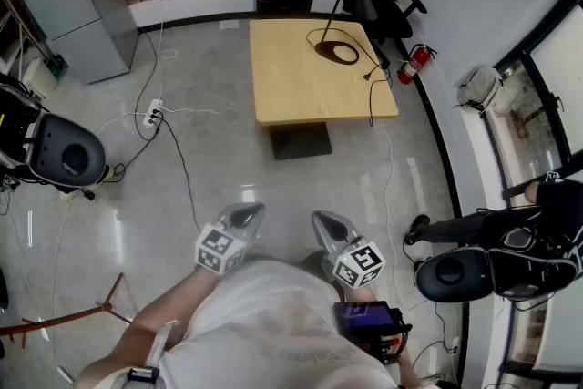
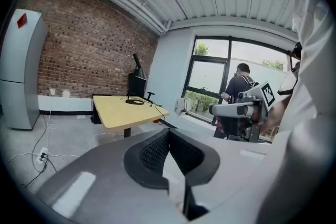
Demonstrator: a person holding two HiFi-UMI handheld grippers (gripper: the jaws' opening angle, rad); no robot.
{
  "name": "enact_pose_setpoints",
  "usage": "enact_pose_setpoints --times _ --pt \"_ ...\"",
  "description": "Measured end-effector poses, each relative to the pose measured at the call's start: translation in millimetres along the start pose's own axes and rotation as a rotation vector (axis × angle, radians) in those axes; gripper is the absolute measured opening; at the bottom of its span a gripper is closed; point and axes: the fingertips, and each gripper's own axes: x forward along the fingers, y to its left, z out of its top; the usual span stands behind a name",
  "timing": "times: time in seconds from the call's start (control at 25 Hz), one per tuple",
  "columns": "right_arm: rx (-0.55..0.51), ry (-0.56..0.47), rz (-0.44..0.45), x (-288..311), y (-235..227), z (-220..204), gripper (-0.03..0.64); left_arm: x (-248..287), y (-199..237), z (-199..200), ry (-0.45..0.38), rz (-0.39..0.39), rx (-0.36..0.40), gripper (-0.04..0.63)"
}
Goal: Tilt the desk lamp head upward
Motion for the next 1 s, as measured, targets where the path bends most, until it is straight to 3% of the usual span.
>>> enact_pose_setpoints --times 0.24,0.48,1.0 --pt "0.012 -0.051 0.013 5 6 15 0.012 -10 5 2 0.007 0.018 0.004 0.002" --pt "0.026 -0.134 -0.057 0 -2 30 0.011 -14 7 7 0.013 0.017 0.015 0.002" --pt "0.057 -0.110 -0.147 -8 -17 27 0.009 -5 3 3 0.017 -0.012 -0.003 0.001"
